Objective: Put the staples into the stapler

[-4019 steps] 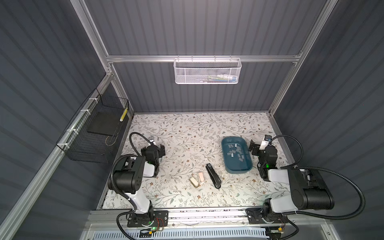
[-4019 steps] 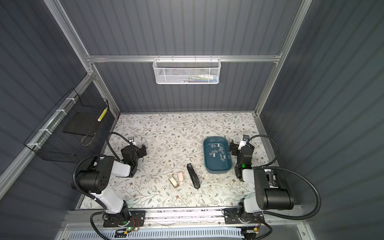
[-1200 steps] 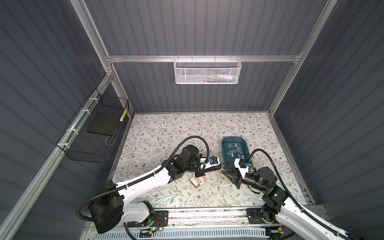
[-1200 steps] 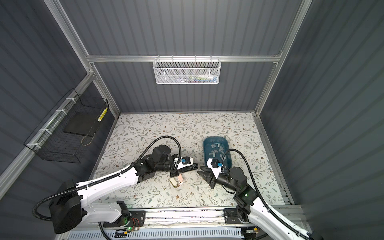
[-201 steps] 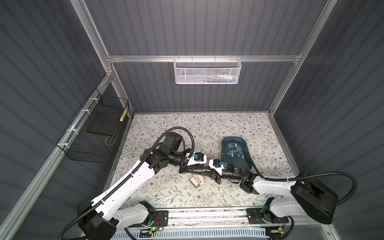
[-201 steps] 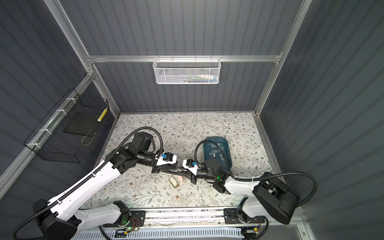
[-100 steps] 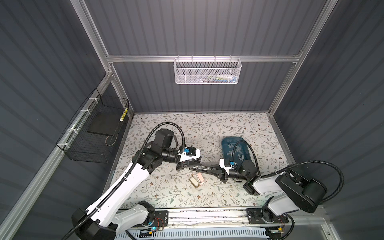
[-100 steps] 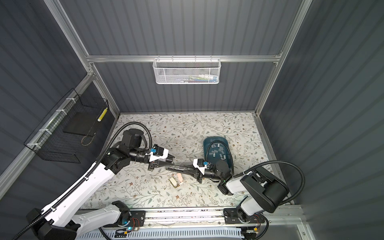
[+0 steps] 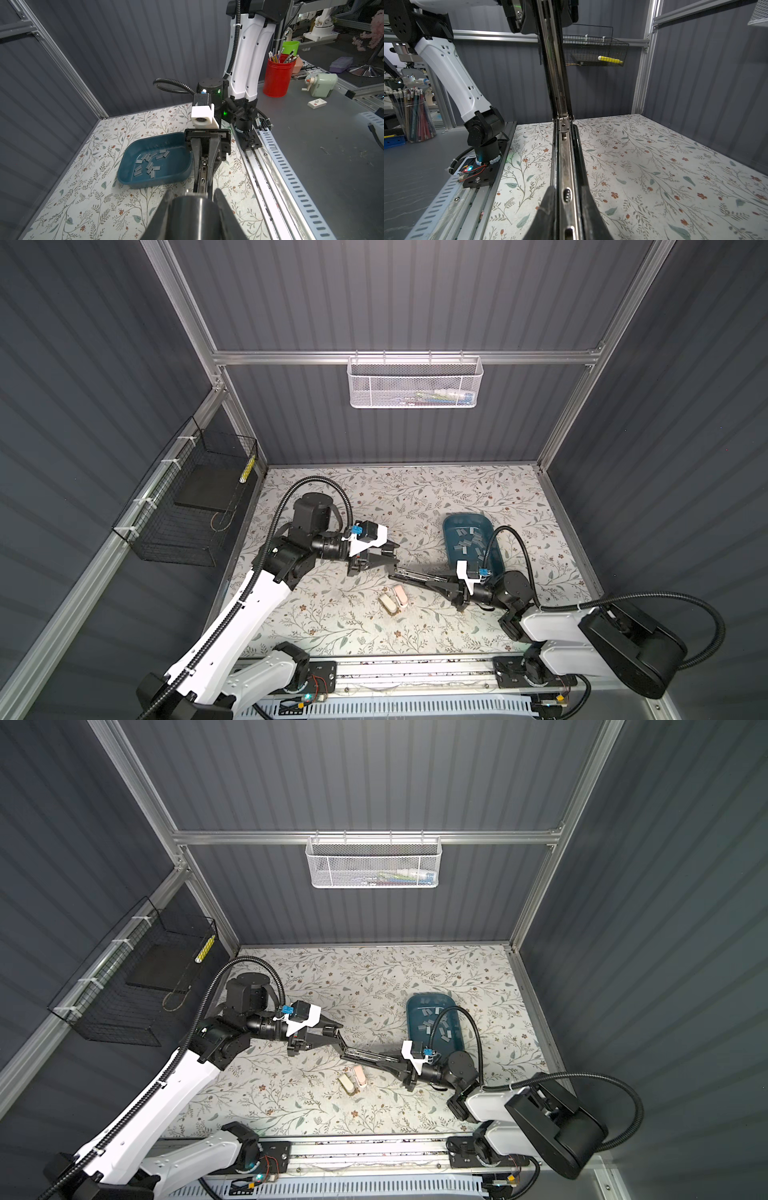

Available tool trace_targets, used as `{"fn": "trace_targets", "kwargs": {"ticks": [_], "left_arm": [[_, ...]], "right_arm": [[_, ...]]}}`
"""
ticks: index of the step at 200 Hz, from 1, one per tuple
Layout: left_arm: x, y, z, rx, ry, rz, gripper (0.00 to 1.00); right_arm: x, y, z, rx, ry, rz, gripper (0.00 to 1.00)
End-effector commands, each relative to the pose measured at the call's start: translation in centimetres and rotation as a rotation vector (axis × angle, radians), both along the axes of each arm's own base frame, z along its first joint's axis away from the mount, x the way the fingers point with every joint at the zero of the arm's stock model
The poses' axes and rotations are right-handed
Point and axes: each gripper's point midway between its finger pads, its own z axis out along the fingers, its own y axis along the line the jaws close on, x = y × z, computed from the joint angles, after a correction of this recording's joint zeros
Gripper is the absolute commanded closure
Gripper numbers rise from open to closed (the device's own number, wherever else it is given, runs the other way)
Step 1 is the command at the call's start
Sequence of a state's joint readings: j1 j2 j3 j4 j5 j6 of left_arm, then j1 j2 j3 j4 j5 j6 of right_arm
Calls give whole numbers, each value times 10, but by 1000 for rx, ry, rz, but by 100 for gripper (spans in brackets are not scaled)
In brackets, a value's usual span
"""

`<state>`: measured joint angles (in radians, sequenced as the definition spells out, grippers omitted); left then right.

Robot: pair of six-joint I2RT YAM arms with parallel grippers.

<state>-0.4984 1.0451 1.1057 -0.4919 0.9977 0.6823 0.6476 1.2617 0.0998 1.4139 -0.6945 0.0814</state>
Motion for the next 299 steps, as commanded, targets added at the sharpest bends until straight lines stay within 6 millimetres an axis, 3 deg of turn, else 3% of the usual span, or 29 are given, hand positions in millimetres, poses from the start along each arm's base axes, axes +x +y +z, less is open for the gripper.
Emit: {"fn": "trace_targets", "kwargs": {"ticks": [1, 49, 79, 115, 136, 175, 215, 275, 299], "left_arm": [[15, 8, 10, -9, -80, 82, 100], [40, 16, 0, 43, -103, 236, 100], [45, 19, -2, 59, -112, 266, 100], [65, 26, -9, 101, -94, 386, 63], [77, 29, -13, 116, -58, 457, 53], [101, 37, -25, 185, 1, 579, 44], [107, 43, -24, 181, -11, 635, 34], [116, 57, -21, 184, -54, 734, 30], [121, 66, -17, 178, -76, 798, 30]], "right_arm": [[23, -17, 16, 77, 87, -137, 100], [3, -31, 39, 147, 52, -127, 100], [3, -39, 42, 138, 80, -169, 100], [3, -49, 46, 152, 99, -219, 100], [2, -47, 48, 139, 126, -210, 100], [9, -40, 51, 149, 162, -224, 100], [16, -33, 50, 136, 179, -259, 100], [58, -29, 30, 27, 188, -591, 100], [74, -17, 21, -2, 178, -675, 100]]}}
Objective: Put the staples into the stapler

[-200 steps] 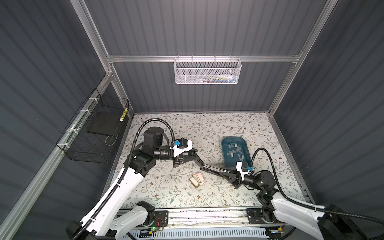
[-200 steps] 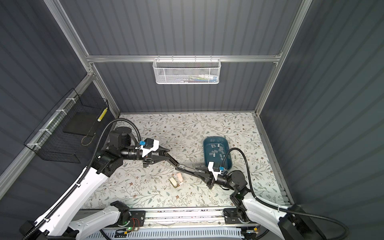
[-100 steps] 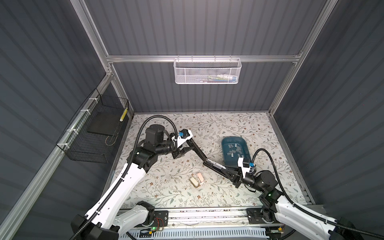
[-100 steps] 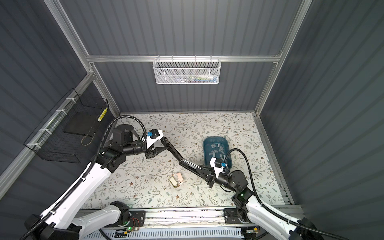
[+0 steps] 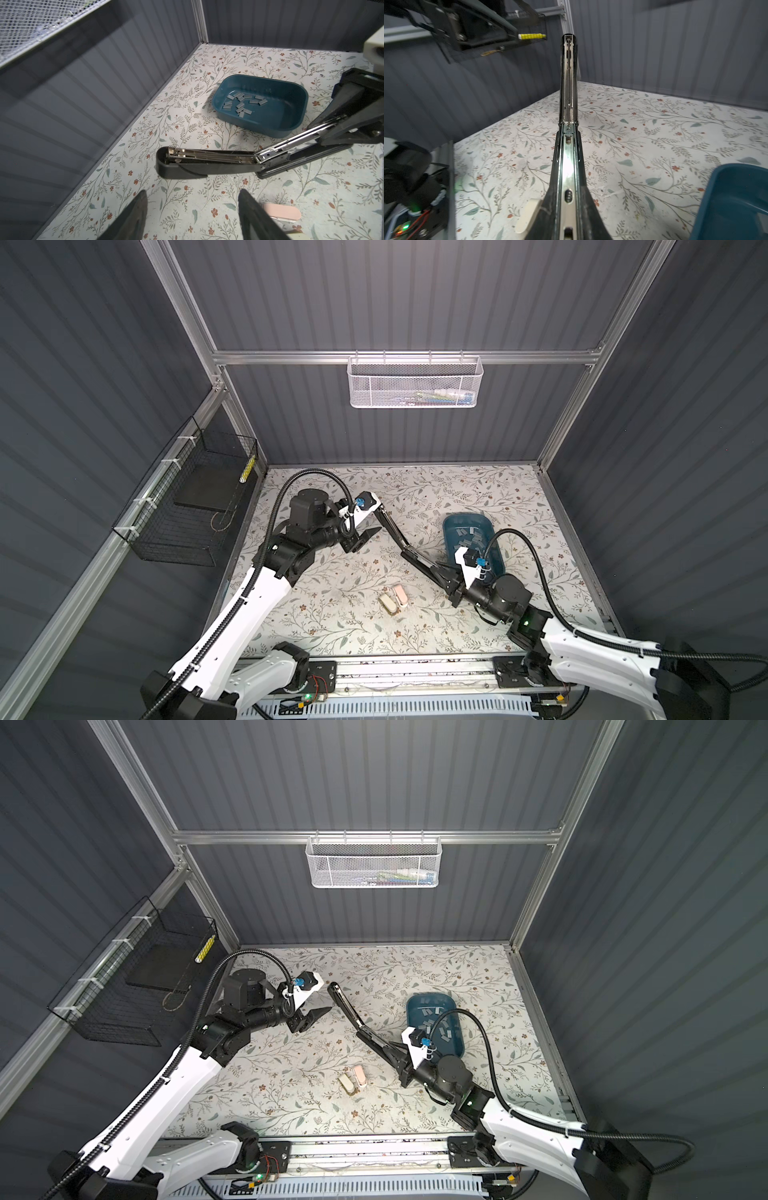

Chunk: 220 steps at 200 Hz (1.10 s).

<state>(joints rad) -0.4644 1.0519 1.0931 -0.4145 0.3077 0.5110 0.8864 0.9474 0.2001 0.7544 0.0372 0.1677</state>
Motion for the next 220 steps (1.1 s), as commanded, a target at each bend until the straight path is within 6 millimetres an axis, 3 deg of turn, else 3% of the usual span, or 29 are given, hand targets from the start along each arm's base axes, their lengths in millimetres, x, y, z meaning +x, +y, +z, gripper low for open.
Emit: {"fn": "trace_targets", "kwargs": {"ticks": [1, 9, 66, 149, 210, 220], "left_arm": [[7, 14, 11, -13, -49, 93, 30], [9, 18, 13, -11, -57, 120, 30], [10, 23, 15, -10, -81, 148, 28], [12, 25, 14, -16, -85, 167, 27], [12, 24, 14, -16, -84, 162, 26], [13, 25, 13, -13, -81, 166, 26]], "right_arm": [[29, -3, 33, 44, -111, -190, 100], [31, 4, 35, 49, -120, -191, 100], [69, 37, -6, -9, -108, -270, 100], [111, 41, -77, 32, 1, -354, 100], [127, 42, -111, -32, 25, -407, 100], [128, 43, -114, -34, 28, -408, 94]]}}
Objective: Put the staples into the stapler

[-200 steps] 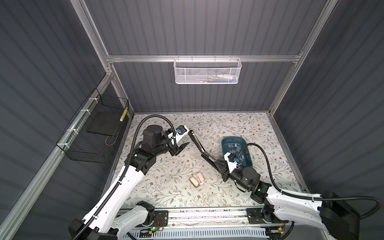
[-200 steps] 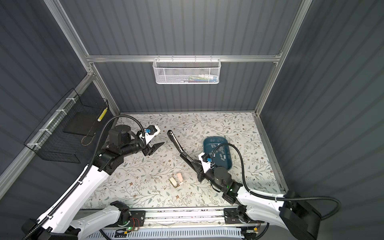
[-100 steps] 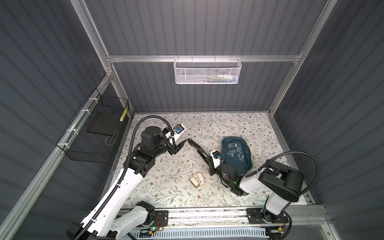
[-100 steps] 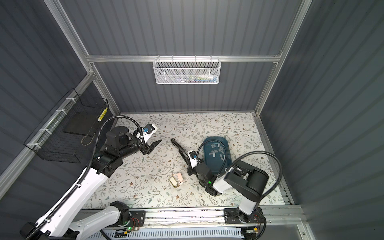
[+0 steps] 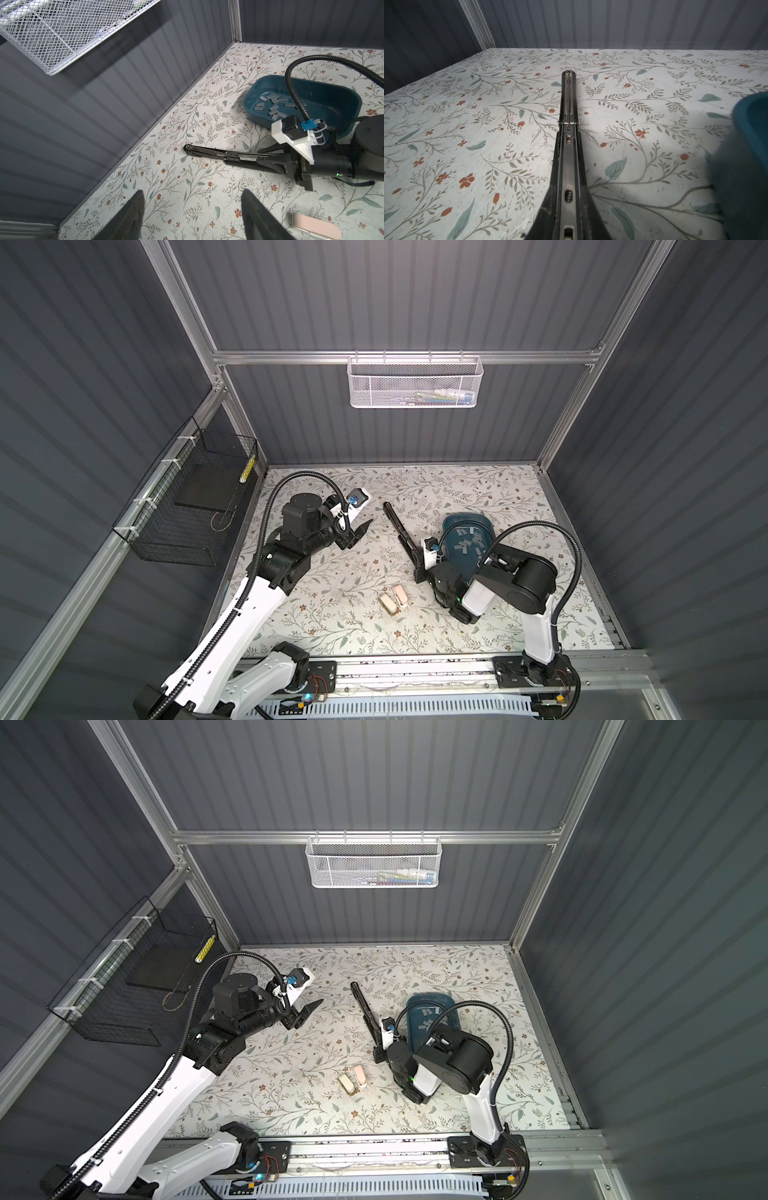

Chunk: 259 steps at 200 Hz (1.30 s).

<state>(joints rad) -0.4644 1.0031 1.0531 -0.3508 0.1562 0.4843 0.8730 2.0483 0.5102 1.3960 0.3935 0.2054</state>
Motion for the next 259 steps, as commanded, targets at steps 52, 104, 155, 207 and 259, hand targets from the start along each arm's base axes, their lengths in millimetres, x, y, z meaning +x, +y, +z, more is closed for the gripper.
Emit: {"fn": "trace_targets", "kwargs": {"ticks": [52, 104, 155, 207, 259], "left_arm": [[2, 1, 4, -34, 11, 19, 24], [-5, -12, 8, -55, 27, -64, 16], [-6, -9, 17, -82, 12, -43, 11], [-3, -5, 17, -72, -17, -25, 11], [-13, -18, 11, -67, -6, -124, 20]], "right_arm": [[5, 2, 36, 99, -79, -20, 54], [-10, -9, 75, 240, -83, -2, 33], [-22, -23, 107, 306, 4, -24, 30], [-39, -45, 132, 276, 81, -39, 1], [-45, -99, 146, 305, 146, -264, 1]]}}
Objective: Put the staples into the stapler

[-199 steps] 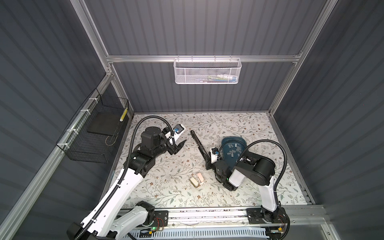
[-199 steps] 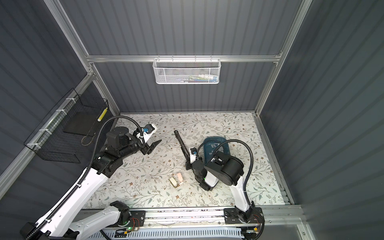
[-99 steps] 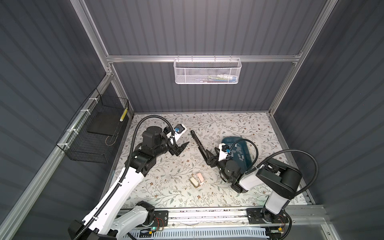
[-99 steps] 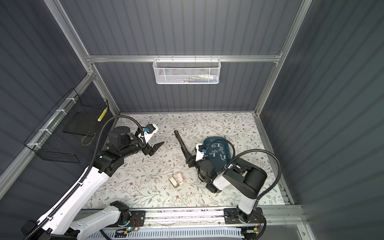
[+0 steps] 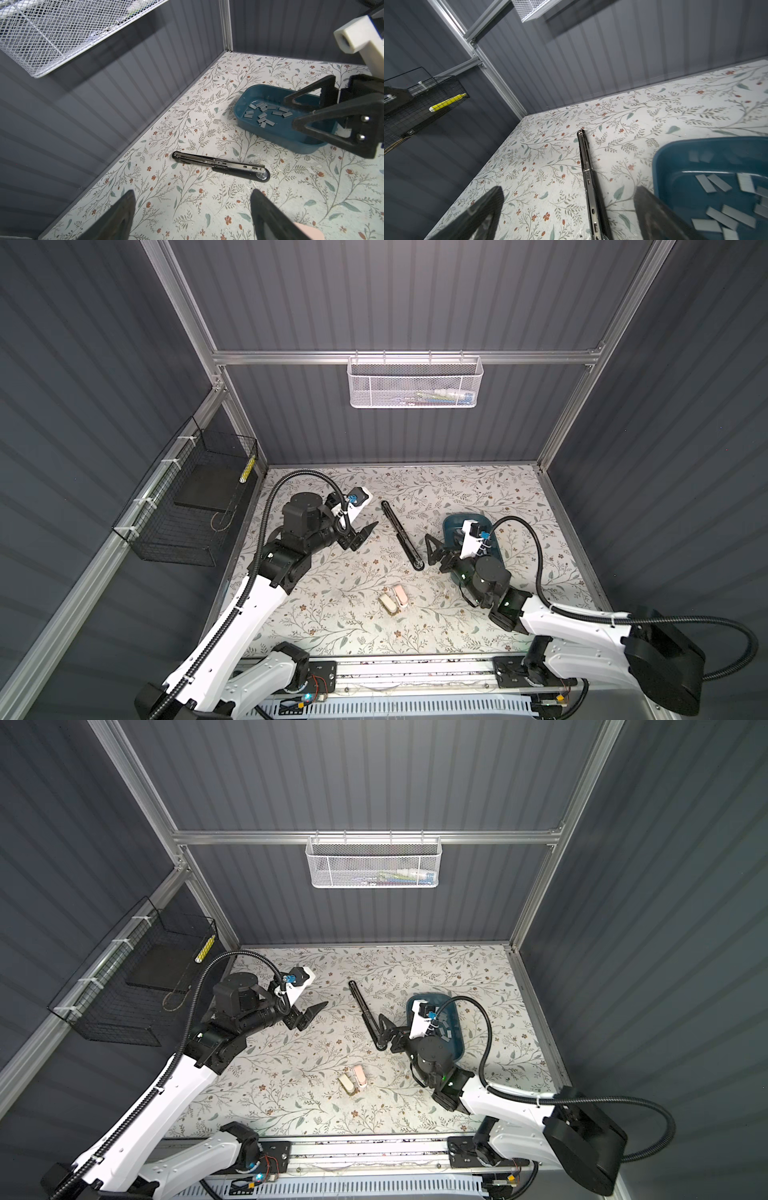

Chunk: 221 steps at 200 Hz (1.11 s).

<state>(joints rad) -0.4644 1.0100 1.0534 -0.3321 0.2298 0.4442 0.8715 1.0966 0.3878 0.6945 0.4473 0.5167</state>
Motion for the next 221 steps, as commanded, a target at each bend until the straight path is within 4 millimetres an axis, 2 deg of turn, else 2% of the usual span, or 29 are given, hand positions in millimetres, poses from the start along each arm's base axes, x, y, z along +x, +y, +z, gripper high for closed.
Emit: {"fn": "trace_targets", "kwargs": {"ticks": [1, 21, 45, 60, 78, 92, 104, 119, 134, 161, 204, 221], "left_arm": [[-8, -7, 8, -11, -34, -74, 20], [-16, -16, 1, -1, -26, -154, 23], [-21, -26, -11, 22, -21, -240, 23], [-21, -32, -18, 43, -1, -282, 24], [-33, -43, -16, 82, 33, -387, 29], [-33, -49, -13, 88, 52, -395, 30], [-35, -54, -19, 109, 62, -413, 30], [-36, -62, -40, 211, 64, -432, 31], [-37, -68, -69, 367, 78, -442, 31], [-42, -77, -112, 542, 132, -507, 32], [-74, -97, -172, 742, 115, -683, 36], [-89, -101, -189, 794, 148, -750, 36]], "right_arm": [[2, -30, -14, -66, 135, -142, 1], [0, -38, -11, -138, 170, -162, 1], [-7, -50, -7, -148, 136, -170, 1], [-10, -65, -7, -147, 111, -186, 1], [-12, -89, -13, -124, 123, -232, 1], [-14, -106, -19, -98, 138, -252, 1], [-15, -117, -22, -72, 147, -265, 1], [-17, -126, -26, -61, 157, -276, 1], [-19, -130, -28, -64, 165, -276, 1], [-18, -124, -28, -67, 174, -249, 1], [-12, -123, -36, -107, 209, -258, 1], [-10, -122, -37, -109, 216, -252, 1]]}}
